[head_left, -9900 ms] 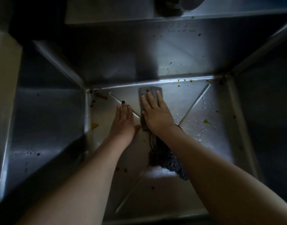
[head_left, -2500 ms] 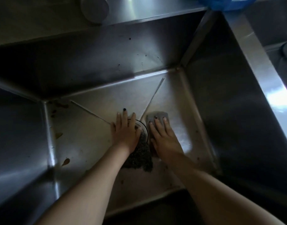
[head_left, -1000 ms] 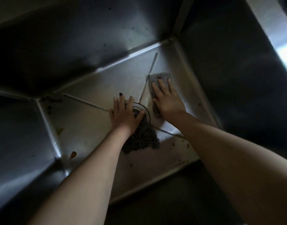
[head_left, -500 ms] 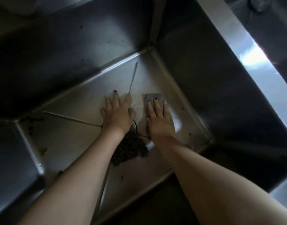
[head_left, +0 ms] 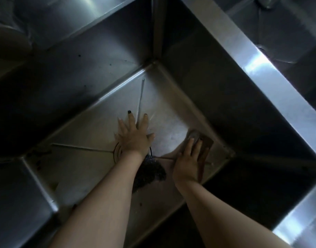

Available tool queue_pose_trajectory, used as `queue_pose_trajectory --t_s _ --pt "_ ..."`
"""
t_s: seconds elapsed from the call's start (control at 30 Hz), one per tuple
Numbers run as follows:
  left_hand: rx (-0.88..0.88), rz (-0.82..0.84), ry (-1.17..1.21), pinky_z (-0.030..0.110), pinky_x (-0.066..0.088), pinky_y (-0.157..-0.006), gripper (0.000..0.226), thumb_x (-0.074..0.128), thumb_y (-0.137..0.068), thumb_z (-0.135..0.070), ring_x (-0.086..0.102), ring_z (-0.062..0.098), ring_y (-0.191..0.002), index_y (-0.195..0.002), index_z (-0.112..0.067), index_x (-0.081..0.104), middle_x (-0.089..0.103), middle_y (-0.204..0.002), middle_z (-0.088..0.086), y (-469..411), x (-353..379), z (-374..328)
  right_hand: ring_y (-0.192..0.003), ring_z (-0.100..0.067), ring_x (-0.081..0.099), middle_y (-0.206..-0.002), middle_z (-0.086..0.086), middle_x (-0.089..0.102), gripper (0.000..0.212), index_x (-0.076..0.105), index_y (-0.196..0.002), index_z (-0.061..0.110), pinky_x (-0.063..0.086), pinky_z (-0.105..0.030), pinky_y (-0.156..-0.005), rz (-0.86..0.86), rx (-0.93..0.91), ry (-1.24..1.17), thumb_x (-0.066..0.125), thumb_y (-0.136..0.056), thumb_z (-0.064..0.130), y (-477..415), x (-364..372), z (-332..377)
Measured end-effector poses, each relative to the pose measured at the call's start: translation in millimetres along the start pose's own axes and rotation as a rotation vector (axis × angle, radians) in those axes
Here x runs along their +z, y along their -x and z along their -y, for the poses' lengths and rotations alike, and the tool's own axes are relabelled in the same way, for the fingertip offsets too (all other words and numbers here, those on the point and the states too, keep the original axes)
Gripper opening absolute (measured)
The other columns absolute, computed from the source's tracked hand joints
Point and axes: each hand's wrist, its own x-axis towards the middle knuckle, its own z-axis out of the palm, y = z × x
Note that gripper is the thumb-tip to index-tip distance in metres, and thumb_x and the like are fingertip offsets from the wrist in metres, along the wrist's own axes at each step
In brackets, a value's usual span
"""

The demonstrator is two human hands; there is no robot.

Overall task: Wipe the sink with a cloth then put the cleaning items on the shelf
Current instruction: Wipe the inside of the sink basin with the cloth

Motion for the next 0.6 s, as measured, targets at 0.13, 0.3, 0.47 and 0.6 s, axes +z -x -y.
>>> queue_pose_trajectory --t_s 0.13,0.3,0.47,0.6 --pt "-0.004 0.005 -0.016 0.065 0.008 -0.107 0.067 0.043 -0.089 -0.053 -0.019 0.040 -0.138 -0.144 -0.042 0.006 -0.015 -0.155 0.003 -1 2 0 -0.139 -0.046 -0.016 -0.155 -0.022 -0.009 0.056 0.005 -0.147 0.003 -0.022 -0.065 -0.101 0.126 -0.111 0.282 0.024 -0.098 0.024 8 7 5" --pt "-0.008 -0.004 -0.022 0.065 0.005 -0.108 0.066 0.041 -0.089 -0.055 -0.020 0.039 -0.138 -0.144 -0.042 0.006 -0.014 -0.155 0.003 -3 6 2 -0.139 -0.040 -0.023 -0.154 -0.010 -0.026 0.060 -0.015 -0.146 0.017 -0.007 -0.051 -0.114 0.210 -0.209 0.152 0.016 -0.096 0.028 -15 -12 2" --pt "-0.016 -0.012 0.007 0.064 0.006 -0.108 0.066 0.044 -0.088 -0.055 -0.020 0.038 -0.138 -0.143 -0.043 0.010 -0.012 -0.155 0.002 -3 7 3 -0.140 -0.036 -0.025 -0.156 0.000 -0.023 0.065 -0.014 -0.148 0.024 0.004 -0.048 -0.116 0.241 -0.247 0.123 0.028 -0.099 0.025 -60 -36 -4" --pt "-0.018 -0.006 0.013 0.064 0.006 -0.108 0.066 0.045 -0.088 -0.056 -0.019 0.038 -0.138 -0.143 -0.044 0.011 -0.011 -0.156 0.001 -3 5 3 -0.142 -0.032 -0.022 -0.157 0.001 -0.017 0.061 -0.012 -0.148 0.025 0.000 -0.043 -0.118 0.199 -0.227 0.085 0.026 -0.101 0.031 -65 -40 -13"
